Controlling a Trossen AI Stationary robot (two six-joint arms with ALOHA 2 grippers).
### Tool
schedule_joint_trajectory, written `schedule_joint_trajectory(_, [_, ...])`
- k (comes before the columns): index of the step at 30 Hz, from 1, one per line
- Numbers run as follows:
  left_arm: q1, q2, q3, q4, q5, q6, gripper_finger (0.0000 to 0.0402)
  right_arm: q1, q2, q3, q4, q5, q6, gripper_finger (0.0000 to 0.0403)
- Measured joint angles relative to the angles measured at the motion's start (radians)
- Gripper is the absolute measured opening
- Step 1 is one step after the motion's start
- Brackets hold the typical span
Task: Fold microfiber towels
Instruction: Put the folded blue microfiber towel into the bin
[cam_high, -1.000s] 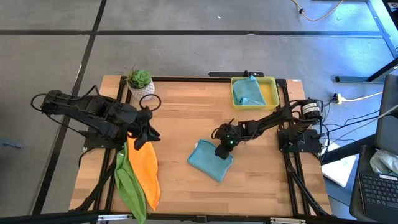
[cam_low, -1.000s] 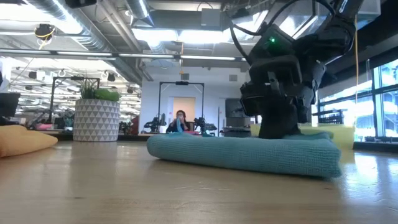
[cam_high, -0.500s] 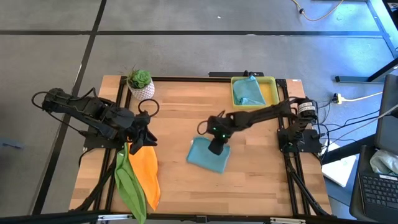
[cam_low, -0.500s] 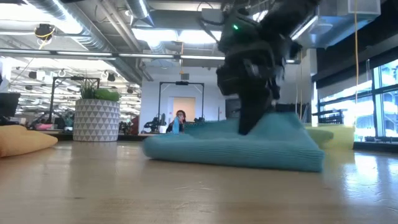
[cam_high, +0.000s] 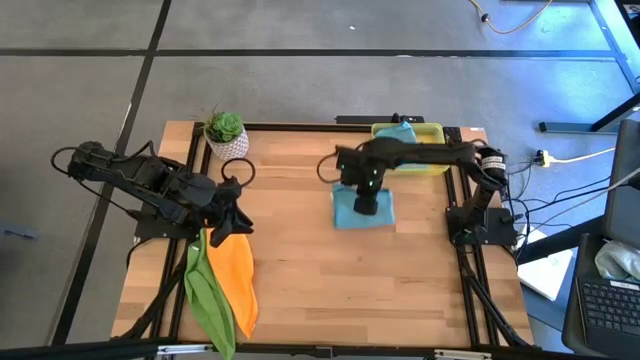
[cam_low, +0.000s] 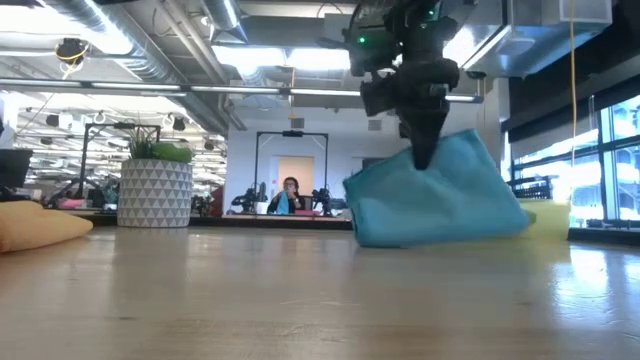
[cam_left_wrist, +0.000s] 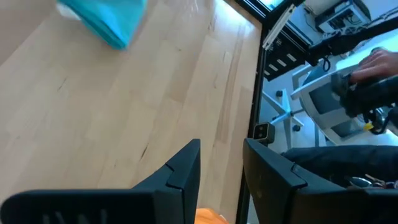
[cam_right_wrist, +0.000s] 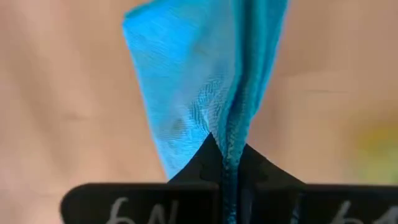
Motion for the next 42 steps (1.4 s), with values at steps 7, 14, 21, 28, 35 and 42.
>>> schedule_joint_trajectory(7, [0.001,0.000,0.000,0.000,-0.035,-0.015,0.0112,-0.129,-0.003,0.112,-0.175,0.100,-0.114,0.0008])
schedule_joint_trajectory(14, [0.001,0.000,0.000,-0.001,-0.032,-0.019,0.0112,-0.260,-0.003,0.186,-0.314,0.106,-0.190,0.0008])
schedule_joint_trajectory(21, [0.004,0.000,0.000,-0.001,-0.061,0.001,0.0112,-0.399,-0.005,0.180,-0.290,0.168,-0.259,0.0008])
schedule_joint_trajectory(28, [0.005,0.000,0.000,-0.001,-0.094,0.000,0.0112,-0.535,0.002,0.125,-0.231,0.187,-0.319,0.0008])
schedule_joint_trajectory(35, [0.005,0.000,0.000,-0.001,-0.094,-0.014,0.0112,-0.628,0.004,0.045,-0.126,0.188,-0.367,0.0008])
schedule_joint_trajectory(42, [0.005,0.000,0.000,-0.001,-0.092,-0.045,0.0112,-0.660,0.005,-0.037,-0.055,0.187,-0.424,0.0013])
